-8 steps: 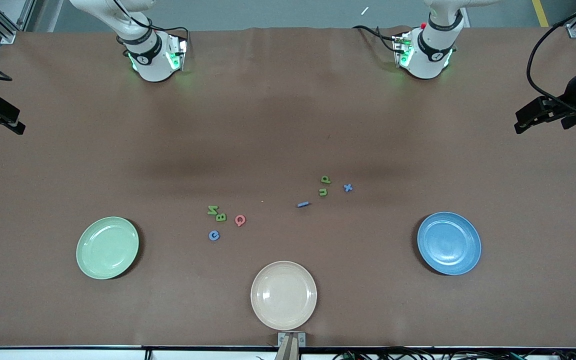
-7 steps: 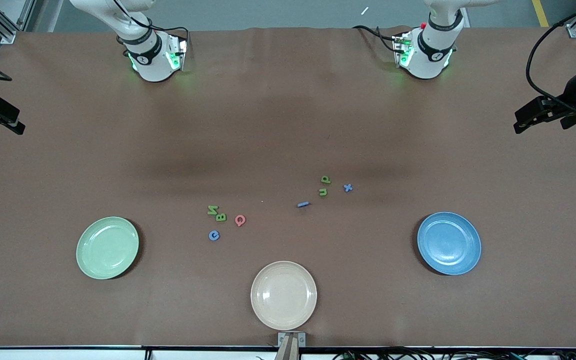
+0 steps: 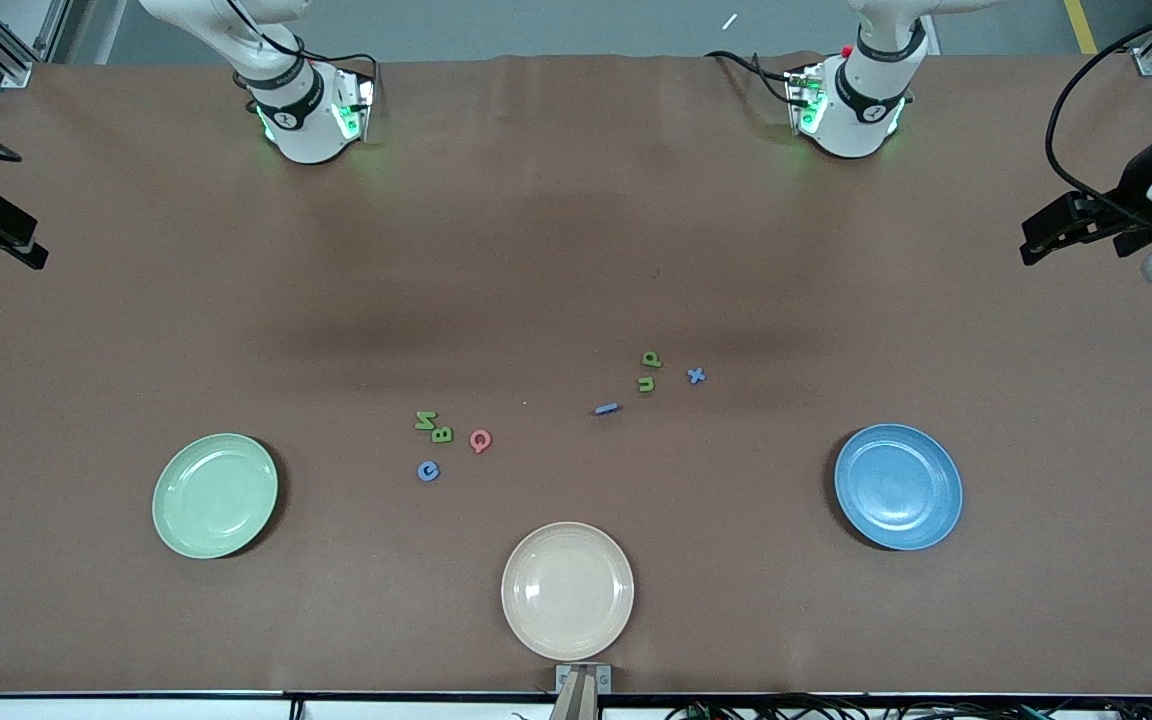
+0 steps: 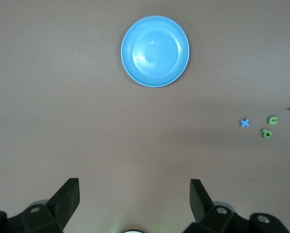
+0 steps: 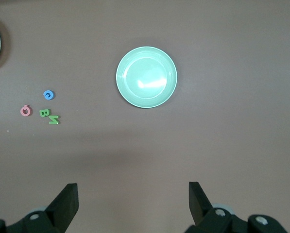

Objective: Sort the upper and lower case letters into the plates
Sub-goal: 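Reach both grippers down toward the scattered foam letters, then grasp the blue C with the right gripper while the left gripper grasps the blue x, then drop the blue x into the blue plate while the right gripper lifts the C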

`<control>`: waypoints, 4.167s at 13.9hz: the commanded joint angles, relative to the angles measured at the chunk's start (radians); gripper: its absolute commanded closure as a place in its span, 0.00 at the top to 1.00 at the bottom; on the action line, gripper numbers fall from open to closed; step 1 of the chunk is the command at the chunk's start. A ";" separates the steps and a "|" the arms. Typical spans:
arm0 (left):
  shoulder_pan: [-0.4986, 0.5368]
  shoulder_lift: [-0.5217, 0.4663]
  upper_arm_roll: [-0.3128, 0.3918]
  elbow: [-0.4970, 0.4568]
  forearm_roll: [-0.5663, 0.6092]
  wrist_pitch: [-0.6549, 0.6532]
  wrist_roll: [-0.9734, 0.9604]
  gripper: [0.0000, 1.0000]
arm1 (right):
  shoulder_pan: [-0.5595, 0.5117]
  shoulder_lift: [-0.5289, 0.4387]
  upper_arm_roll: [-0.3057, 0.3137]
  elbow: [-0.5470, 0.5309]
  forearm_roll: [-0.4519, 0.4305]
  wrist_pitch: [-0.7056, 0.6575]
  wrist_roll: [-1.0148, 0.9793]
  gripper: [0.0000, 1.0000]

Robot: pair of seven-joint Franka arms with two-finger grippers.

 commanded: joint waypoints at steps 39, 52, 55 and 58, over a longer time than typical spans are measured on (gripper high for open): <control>-0.395 0.552 -0.068 -0.392 0.106 0.959 -0.884 0.00 | 0.431 0.920 -0.002 0.153 0.036 0.714 0.951 0.68; 0.002 0.589 -0.051 -0.251 0.161 0.942 -0.549 0.23 | 0.430 0.903 0.003 0.147 0.048 0.683 0.965 0.15; 0.005 0.601 -0.053 -0.249 0.206 0.945 -0.564 0.79 | 0.416 0.873 -0.005 0.153 0.012 0.668 0.919 0.04; -0.016 0.577 -0.077 -0.260 0.206 0.941 -0.571 1.00 | 0.352 0.861 -0.018 0.223 -0.030 0.556 0.671 0.04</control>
